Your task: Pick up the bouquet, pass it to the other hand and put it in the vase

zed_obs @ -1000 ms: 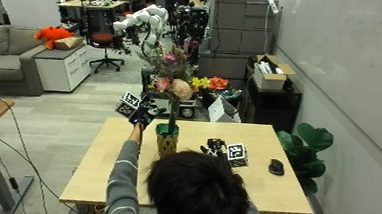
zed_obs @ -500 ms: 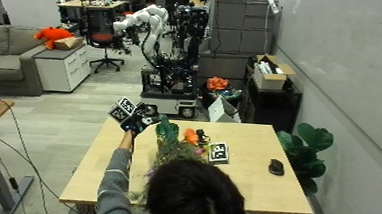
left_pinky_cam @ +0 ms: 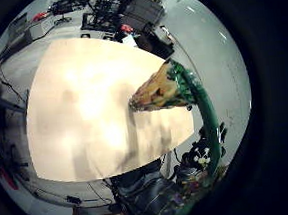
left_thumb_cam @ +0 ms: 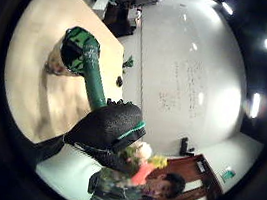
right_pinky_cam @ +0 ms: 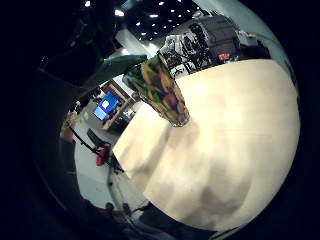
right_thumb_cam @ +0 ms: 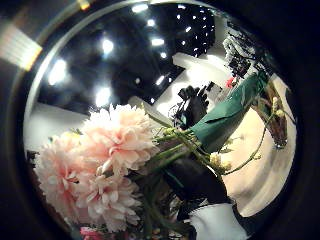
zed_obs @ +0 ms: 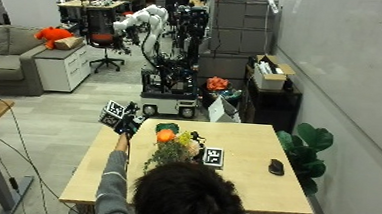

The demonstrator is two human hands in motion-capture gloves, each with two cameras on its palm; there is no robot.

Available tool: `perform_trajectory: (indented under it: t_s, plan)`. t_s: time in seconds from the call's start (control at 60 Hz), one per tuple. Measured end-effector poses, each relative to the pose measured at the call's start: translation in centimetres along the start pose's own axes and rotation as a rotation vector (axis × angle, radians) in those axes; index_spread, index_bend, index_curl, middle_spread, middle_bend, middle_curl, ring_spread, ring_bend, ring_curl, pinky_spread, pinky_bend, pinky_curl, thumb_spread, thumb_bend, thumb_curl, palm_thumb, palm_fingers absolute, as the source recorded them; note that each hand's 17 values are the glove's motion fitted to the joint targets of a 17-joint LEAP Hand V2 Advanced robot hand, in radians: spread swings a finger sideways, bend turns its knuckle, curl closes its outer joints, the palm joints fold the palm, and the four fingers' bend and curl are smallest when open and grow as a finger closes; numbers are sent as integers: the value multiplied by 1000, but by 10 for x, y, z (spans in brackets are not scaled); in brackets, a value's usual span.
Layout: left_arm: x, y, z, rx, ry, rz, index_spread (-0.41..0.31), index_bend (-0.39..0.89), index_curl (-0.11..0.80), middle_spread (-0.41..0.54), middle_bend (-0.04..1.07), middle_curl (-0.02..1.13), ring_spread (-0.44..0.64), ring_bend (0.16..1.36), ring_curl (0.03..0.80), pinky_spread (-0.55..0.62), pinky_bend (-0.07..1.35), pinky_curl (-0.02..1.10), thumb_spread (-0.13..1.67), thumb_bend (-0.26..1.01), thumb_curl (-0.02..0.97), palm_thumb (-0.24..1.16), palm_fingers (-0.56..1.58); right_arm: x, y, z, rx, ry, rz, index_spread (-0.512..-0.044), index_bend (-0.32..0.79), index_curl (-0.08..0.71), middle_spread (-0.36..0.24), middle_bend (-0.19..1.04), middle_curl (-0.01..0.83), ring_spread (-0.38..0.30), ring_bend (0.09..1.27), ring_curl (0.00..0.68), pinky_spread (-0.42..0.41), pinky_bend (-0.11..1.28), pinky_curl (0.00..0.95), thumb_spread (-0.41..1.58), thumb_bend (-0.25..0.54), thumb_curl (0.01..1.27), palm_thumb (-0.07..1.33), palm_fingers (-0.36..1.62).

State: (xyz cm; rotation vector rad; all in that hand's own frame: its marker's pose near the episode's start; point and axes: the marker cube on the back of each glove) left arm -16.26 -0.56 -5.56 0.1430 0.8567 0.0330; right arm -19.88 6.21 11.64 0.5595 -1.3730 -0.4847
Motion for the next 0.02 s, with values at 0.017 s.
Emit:
perform_trajectory:
  t_s: [0.017]
  plan:
    - [-5, -2, -1, 1, 1, -22, 44, 97, 110, 405, 180, 234, 491, 476, 244, 492, 284, 301, 776, -38, 356, 158, -140, -1, -1, -1, 4, -13, 7, -341, 98, 144, -63, 182, 306, -77, 643, 371, 192, 810, 389, 874, -30, 348, 500, 275]
